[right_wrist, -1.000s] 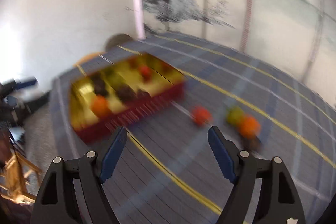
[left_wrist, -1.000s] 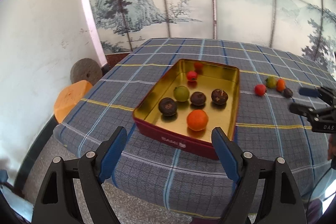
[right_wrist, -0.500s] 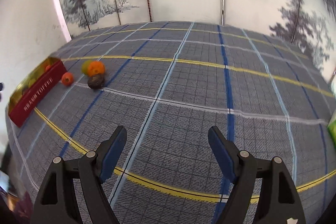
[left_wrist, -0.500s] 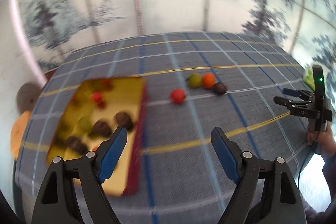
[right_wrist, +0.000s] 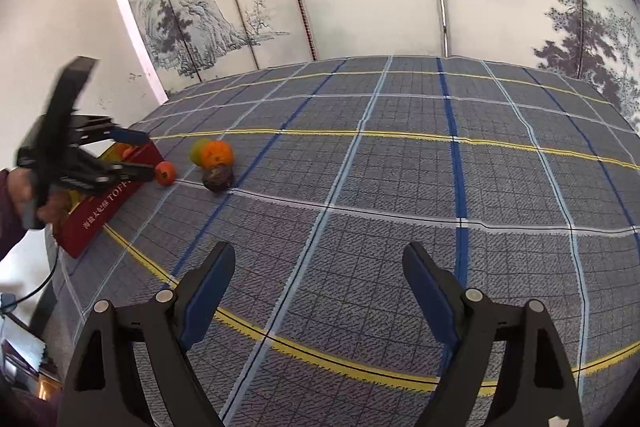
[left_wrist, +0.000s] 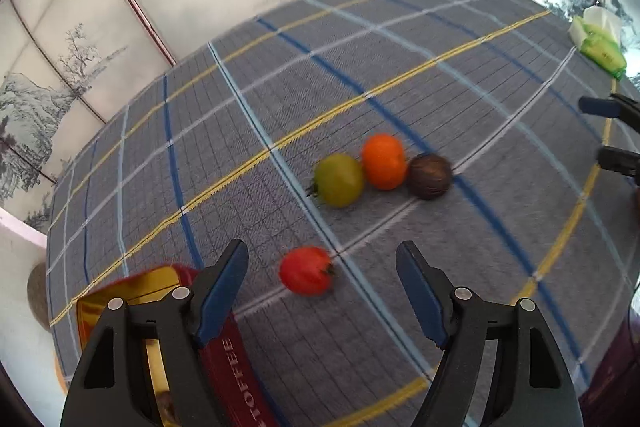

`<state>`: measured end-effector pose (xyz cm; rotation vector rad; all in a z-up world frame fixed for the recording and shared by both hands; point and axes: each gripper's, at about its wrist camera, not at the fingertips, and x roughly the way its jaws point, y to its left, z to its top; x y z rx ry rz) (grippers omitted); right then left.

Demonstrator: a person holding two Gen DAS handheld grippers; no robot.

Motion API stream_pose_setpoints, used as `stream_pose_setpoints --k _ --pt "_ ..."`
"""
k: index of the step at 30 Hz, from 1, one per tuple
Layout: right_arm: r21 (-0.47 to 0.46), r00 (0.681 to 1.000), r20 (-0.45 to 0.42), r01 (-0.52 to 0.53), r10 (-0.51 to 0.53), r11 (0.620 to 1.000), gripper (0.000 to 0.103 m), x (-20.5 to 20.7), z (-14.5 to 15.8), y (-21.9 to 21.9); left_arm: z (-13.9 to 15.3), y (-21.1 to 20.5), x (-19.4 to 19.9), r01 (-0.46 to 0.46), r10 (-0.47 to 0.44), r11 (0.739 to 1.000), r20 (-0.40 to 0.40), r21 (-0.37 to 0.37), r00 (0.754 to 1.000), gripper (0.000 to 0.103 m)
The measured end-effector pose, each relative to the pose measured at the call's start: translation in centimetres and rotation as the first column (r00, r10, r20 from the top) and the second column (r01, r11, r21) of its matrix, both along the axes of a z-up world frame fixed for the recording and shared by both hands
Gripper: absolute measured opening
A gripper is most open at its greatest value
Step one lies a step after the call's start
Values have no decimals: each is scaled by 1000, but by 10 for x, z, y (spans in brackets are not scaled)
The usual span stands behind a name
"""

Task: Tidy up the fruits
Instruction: 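Move the left gripper to the red tomato and grasp it, then lift the red tomato and carry it toward the tin with the left gripper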

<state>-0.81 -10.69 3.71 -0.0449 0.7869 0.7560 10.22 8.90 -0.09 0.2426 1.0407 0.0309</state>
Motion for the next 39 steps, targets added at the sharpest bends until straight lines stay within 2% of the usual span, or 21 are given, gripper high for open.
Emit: stream_pose_setpoints --k 2,4,7,8,9,11,13,16,20,23,27,32,39 --pt "5 1000 -4 -8 9 1000 86 0 0 0 -9 8 4 -12 12 1000 -27 -3 1000 76" --pt "11 1000 -8 -14 14 1000 86 0 0 0 -16 11 7 -21 20 1000 -50 -8 999 70" --pt "19 1000 -9 -15 15 1000 86 1 0 -1 -25 9 12 -17 18 1000 -89 16 996 55" --pt "20 1000 -9 -14 14 1000 87 1 0 -1 -30 7 14 -18 20 1000 -107 19 994 45" --pt "21 1000 -9 -13 13 1000 87 1 0 -1 -28 7 13 -19 20 1000 -93 14 995 35" --pt "26 1000 -8 -9 10 1000 89 1 1 -2 -28 4 10 -26 30 999 -86 41 996 35" --pt "28 1000 -6 -6 6 1000 92 1 1 -3 -28 0 3 -73 76 996 -72 51 994 35" --pt "25 1000 -8 -3 3 1000 92 2 1 -2 -16 -7 -20 -173 173 983 -16 -61 985 35" --pt "14 1000 -11 -1 1 1000 92 3 0 -1 -2 -29 -64 -280 292 935 24 -219 956 35" --pt "-5 1000 -12 -1 1 1000 93 3 -1 1 4 -41 -92 -309 338 903 50 -300 940 35" --pt "-31 1000 -10 -2 2 1000 93 3 -2 5 18 -49 -118 -326 372 895 106 -305 922 35" --pt "-57 1000 -7 4 -4 998 93 3 -3 8 31 -43 -137 -344 406 874 128 -342 905 35" --pt "-92 1000 -11 6 -7 996 93 5 -6 12 38 -31 -151 -381 449 863 159 -333 879 35"
